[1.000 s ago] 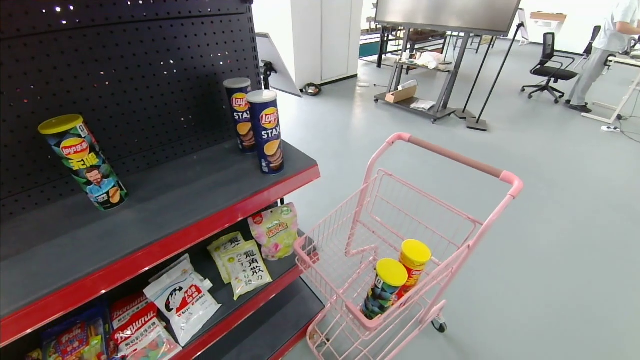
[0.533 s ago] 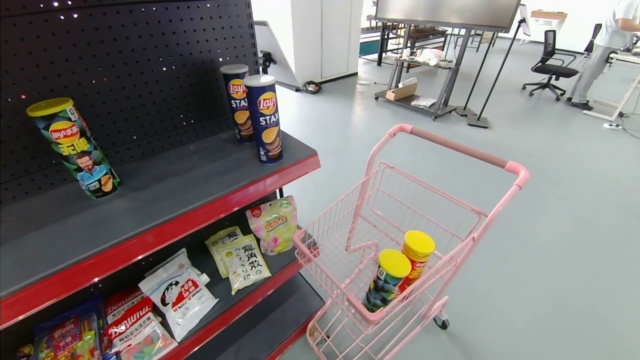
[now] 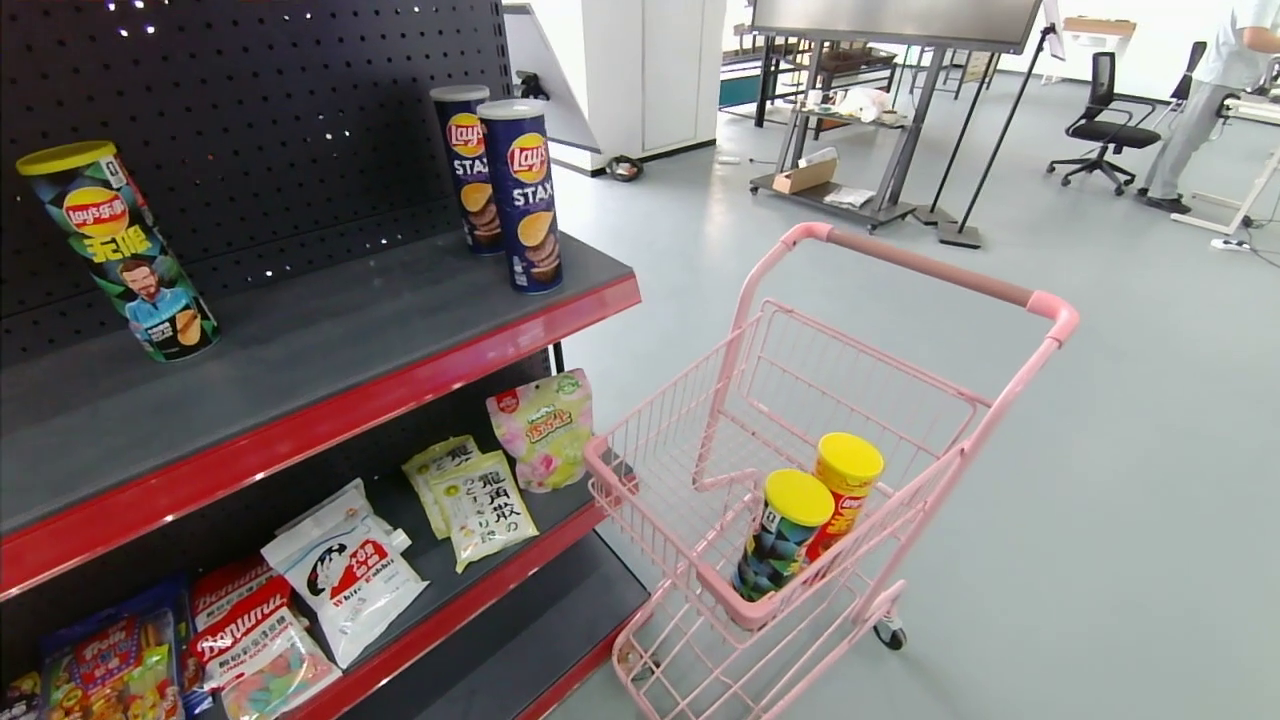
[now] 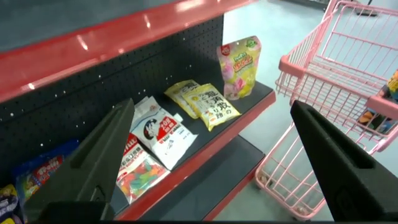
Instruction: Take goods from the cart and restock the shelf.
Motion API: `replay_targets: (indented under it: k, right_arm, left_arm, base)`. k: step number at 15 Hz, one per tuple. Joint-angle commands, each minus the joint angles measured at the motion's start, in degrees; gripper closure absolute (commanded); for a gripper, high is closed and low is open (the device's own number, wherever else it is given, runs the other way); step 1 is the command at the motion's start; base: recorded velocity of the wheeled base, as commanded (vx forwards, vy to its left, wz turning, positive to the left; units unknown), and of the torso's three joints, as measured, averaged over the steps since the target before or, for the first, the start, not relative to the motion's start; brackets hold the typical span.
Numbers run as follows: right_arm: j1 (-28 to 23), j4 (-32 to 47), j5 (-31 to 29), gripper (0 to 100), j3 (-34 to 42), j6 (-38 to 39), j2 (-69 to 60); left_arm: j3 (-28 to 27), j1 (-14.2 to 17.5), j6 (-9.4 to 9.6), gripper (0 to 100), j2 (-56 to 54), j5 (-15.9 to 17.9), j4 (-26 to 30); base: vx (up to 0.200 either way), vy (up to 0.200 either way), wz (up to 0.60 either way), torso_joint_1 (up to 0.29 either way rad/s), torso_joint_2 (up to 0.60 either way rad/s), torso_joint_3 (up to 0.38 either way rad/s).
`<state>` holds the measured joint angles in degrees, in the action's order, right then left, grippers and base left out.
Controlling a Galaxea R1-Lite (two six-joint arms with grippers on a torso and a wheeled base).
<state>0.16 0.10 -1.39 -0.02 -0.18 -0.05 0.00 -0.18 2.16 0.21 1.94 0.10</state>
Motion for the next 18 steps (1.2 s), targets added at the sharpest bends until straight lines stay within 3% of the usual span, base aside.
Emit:
replay_targets:
  k: [1,5,8,11,13,14,16,18]
  right_arm:
    - [0.02,-0.01,-0.02,0,0.02,0.01,0.05]
    - [0.37,0.25,0.25,0,-0.15,-0.26,1.63]
    - [1.51,-0.45,5.70,0,-1.65,0.53,3.39]
    - [6.17,-0.19,11.23,0,-33.90,12.75,33.71]
    - [9.60,-0.89,16.51,0,-31.09,11.17,40.57]
    - [10.65,-4.23,16.68,0,-28.45,11.43,49.27]
    - [13.90,-19.43,16.77,0,-23.88,12.75,61.57]
    - [15.84,-47.82,21.25,0,-16.67,12.75,81.70]
  left_arm:
    - [0.00,0.01,0.04,0,-0.03,0.00,-0.01]
    - [0.00,0.01,0.04,0,-0.03,0.00,-0.01]
    - [0.00,0.01,0.04,0,-0.03,0.00,-0.01]
    - [0.00,0.01,0.04,0,-0.03,0.00,-0.01]
    - [0.00,0.01,0.04,0,-0.03,0.00,-0.01]
    - [0.00,0.01,0.04,0,-0.03,0.08,-0.01]
    - [0.00,0.01,0.13,0,-0.03,0.08,-0.01]
    - [0.00,0.01,0.04,0,-0.03,0.00,-0.01]
  base:
    - [0.000,0.000,0.00,-0.188,0.54,0.339]
    - [0.000,0.000,0.00,-0.073,0.23,0.141]
    - [0.000,0.000,0.00,0.000,0.00,0.000]
    - [0.000,0.000,0.00,0.000,0.00,0.000]
    - [0.000,0.000,0.00,0.000,0.00,0.000]
    - [0.000,0.000,0.00,0.000,0.00,0.000]
    - [0.000,0.000,0.00,0.000,0.00,0.000]
    - [0.000,0.000,0.00,0.000,0.00,0.000]
